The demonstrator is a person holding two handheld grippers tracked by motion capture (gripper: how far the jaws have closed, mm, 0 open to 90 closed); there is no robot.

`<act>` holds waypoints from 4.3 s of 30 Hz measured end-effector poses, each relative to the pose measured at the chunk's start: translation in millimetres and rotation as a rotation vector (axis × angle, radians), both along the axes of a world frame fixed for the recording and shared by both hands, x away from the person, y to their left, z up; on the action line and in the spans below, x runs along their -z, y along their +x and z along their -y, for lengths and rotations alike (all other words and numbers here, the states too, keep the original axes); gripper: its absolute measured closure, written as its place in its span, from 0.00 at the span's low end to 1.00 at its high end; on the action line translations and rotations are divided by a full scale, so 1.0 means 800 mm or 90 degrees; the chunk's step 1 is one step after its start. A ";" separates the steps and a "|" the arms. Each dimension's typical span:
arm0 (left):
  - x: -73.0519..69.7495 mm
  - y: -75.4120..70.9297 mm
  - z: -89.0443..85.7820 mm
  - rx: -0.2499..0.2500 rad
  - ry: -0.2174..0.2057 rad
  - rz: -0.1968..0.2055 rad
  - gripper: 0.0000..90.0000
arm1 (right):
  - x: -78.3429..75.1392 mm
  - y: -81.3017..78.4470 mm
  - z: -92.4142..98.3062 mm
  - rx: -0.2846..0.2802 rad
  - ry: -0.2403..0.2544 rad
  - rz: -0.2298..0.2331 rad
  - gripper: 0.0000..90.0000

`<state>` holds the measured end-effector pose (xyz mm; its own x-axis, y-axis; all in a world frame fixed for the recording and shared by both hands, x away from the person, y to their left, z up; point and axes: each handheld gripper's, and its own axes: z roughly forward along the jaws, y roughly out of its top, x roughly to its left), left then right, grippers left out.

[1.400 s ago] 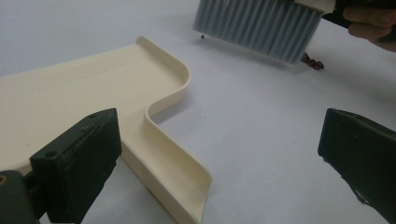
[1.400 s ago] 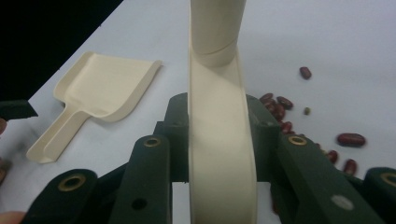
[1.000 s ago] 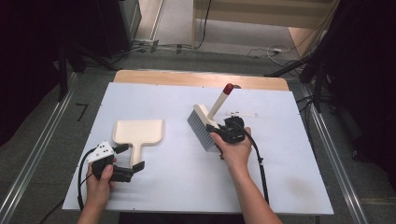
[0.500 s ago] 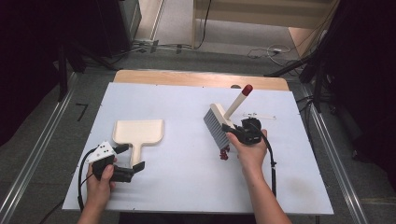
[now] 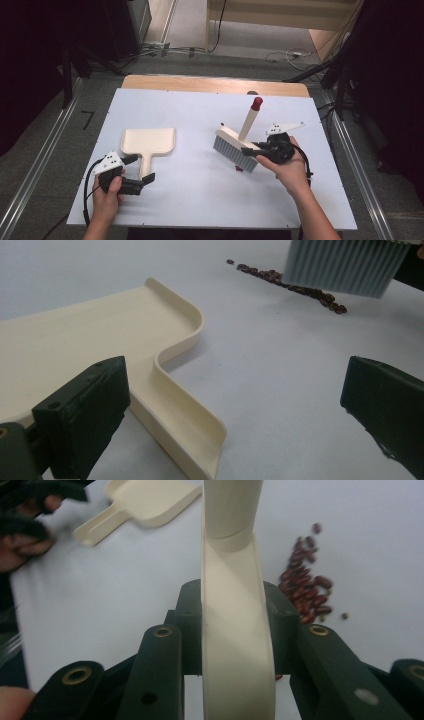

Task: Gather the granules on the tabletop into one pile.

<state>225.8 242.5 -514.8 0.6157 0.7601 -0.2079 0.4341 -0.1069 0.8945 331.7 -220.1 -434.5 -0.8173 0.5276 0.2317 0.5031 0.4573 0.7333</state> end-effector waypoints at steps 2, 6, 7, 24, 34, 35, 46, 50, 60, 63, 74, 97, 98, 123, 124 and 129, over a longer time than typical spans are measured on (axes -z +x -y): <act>0.000 0.000 0.000 -0.001 -0.001 0.000 0.00 | 0.004 -0.006 0.005 -0.041 0.004 -0.009 0.73; 0.000 0.000 0.000 -0.002 0.000 0.000 0.00 | 0.013 -0.009 0.009 -0.111 0.000 -0.021 0.73; 0.000 0.000 0.000 -0.002 0.000 0.001 0.00 | 0.016 -0.007 0.010 -0.119 -0.003 -0.025 0.73; 0.000 0.001 -0.001 0.001 -0.013 0.000 0.00 | 0.029 0.055 0.011 -0.097 -0.037 0.000 0.73; 0.000 0.000 0.000 0.003 -0.010 0.000 0.00 | 0.024 0.083 0.003 -0.077 -0.058 0.015 0.73; 0.000 0.000 0.000 0.003 -0.010 0.000 0.00 | 0.023 0.085 0.003 -0.074 -0.060 0.018 0.73; 0.000 0.000 0.000 0.003 -0.007 0.000 0.00 | -0.011 0.081 0.008 -0.088 -0.016 0.024 0.73; 0.000 0.000 0.000 0.002 -0.006 0.000 0.00 | -0.027 0.095 0.015 -0.046 -0.026 0.069 0.73; 0.000 0.000 0.000 0.003 -0.005 0.000 0.00 | -0.005 0.144 0.000 -0.028 -0.079 0.142 0.73; 0.000 0.000 0.000 0.003 -0.006 -0.001 0.00 | 0.004 0.153 -0.002 -0.021 -0.079 0.144 0.73; 0.001 0.000 0.000 0.003 -0.007 -0.001 0.00 | 0.018 0.145 0.003 -0.094 -0.082 0.137 0.73; 0.001 0.000 0.001 0.001 -0.005 -0.002 0.00 | 0.011 0.086 0.017 -0.103 -0.095 0.168 0.73; 0.001 0.000 0.001 0.001 -0.005 -0.002 0.00 | 0.009 0.085 0.016 -0.092 -0.092 0.170 0.73; 0.000 0.001 0.000 0.005 -0.008 -0.001 0.00 | 0.033 0.044 -0.068 0.231 0.016 -0.024 0.73; 0.000 0.000 0.000 0.005 -0.008 -0.001 0.00 | 0.032 0.044 -0.064 0.237 0.015 -0.024 0.73; 0.000 0.000 0.000 0.004 -0.005 -0.001 0.00 | 0.032 0.044 -0.040 0.266 0.020 -0.026 0.73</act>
